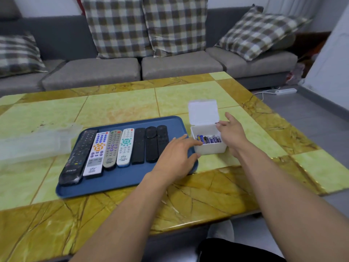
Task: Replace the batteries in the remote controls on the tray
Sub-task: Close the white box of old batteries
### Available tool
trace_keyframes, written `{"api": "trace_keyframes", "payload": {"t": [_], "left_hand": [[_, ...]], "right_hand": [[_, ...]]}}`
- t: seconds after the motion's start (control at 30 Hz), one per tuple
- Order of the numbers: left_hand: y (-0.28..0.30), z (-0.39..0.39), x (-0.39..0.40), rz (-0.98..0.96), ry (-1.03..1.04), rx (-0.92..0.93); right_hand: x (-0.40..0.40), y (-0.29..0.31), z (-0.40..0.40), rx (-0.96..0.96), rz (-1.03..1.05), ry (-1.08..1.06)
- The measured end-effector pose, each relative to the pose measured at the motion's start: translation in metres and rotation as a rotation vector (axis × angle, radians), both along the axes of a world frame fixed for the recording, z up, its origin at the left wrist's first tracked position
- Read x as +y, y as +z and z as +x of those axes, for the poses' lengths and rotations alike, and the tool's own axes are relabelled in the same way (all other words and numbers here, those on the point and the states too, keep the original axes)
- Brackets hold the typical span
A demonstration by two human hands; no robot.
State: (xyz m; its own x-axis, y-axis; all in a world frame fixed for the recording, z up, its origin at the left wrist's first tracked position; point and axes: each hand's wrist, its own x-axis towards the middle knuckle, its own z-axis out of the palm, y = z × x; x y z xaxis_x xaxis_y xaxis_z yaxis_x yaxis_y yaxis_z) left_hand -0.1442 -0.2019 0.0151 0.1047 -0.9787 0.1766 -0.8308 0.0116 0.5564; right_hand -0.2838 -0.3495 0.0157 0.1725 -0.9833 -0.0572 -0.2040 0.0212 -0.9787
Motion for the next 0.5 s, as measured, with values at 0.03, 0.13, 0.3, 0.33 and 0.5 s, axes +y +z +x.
{"api": "trace_keyframes", "payload": {"t": [0.03, 0.13, 0.3, 0.33, 0.5], "left_hand": [[0.000, -0.001, -0.001, 0.006, -0.002, 0.001], [0.000, -0.003, -0.002, 0.032, -0.002, 0.007], [0.001, -0.006, -0.001, 0.061, 0.003, -0.037], [0.001, -0.006, 0.000, 0.061, 0.000, -0.040], [0.003, 0.002, 0.009, -0.001, 0.007, 0.032]], "right_hand": [[0.001, 0.002, -0.001, -0.001, -0.006, 0.002], [0.004, 0.007, -0.001, -0.011, -0.085, 0.031], [0.009, 0.014, -0.015, 0.185, -0.244, 0.162], [0.010, 0.019, -0.019, 0.270, -0.289, 0.204], [0.032, 0.036, -0.039, 0.675, -0.477, 0.395]]}}
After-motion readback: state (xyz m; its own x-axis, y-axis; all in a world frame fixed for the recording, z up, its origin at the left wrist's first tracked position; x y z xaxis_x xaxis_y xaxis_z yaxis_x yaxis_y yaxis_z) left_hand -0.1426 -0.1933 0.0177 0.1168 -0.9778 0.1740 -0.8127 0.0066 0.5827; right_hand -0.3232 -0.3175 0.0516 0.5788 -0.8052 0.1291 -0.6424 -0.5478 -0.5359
